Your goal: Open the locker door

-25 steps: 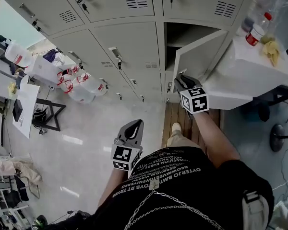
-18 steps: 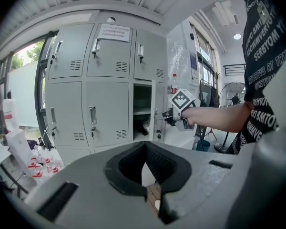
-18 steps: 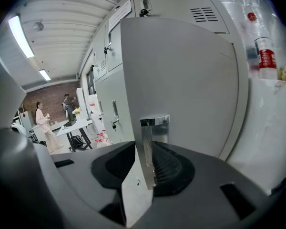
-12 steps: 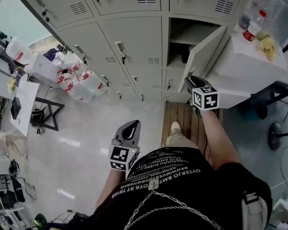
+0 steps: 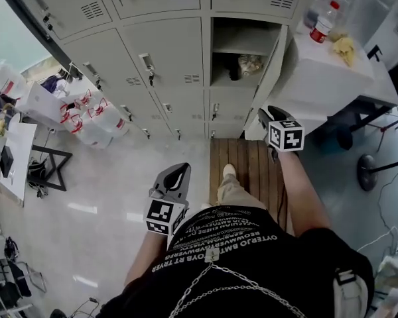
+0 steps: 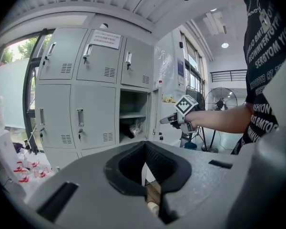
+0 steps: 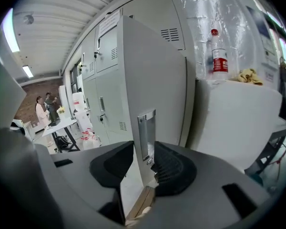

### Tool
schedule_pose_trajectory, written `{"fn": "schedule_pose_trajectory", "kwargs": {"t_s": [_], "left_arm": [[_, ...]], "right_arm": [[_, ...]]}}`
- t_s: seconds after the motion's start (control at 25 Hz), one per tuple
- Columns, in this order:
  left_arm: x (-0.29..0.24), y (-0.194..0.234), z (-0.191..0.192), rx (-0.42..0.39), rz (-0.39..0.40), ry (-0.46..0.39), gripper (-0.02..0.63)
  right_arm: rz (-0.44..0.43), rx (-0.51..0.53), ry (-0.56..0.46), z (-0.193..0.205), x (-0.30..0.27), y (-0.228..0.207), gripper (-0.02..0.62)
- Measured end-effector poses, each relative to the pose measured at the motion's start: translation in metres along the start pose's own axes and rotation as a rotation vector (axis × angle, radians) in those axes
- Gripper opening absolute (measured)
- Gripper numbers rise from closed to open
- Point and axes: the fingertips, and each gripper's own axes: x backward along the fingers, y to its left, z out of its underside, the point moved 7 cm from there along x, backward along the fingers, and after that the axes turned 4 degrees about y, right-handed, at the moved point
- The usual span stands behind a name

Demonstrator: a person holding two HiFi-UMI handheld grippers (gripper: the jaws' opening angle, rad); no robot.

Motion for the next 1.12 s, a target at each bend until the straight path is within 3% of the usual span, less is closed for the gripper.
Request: {"fn": "schedule_pose_trajectory", "kwargs": {"t_s": [0.32, 0.48, 0.56, 0.64, 0.72, 0.92, 1.12], "left_arm": [[-0.008, -0.033, 0.002, -0.027, 0.084, 0.008, 0.0], [-0.011, -0.044, -0.008, -0.041, 0.074, -0.002, 0.0], [-0.01, -0.048, -0.016, -0.053, 0.059, -0.007, 0.0], [-0.009, -0.052, -0.026, -0.065, 0.039, -0.034, 0.0], [-0.004, -0.059, -0.038, -0.069, 0.017, -0.061, 0.0], [0.001, -0.088, -0.077, -0.078, -0.018, -0.12, 0.0], [-0.008, -0.127, -0.104, -0.137, -0.038, -0.16, 0.0]], "right_arm": [[0.085, -0.015, 0.029, 0.02, 0.031, -0.042, 0.109], [0.078, 0.026, 0.08, 0.027, 0.037, -0.052, 0.083], [0.088, 0.022, 0.042, 0.028, 0.051, -0.057, 0.077], [0.058, -0.011, -0.054, 0.034, 0.078, -0.054, -0.003], [-0.008, -0.007, -0.133, 0.043, 0.112, -0.041, -0.005], [-0.083, 0.126, -0.225, 0.044, 0.207, -0.015, -0.005], [-0.152, 0.122, -0.261, 0.057, 0.237, -0.027, -0.005]]}}
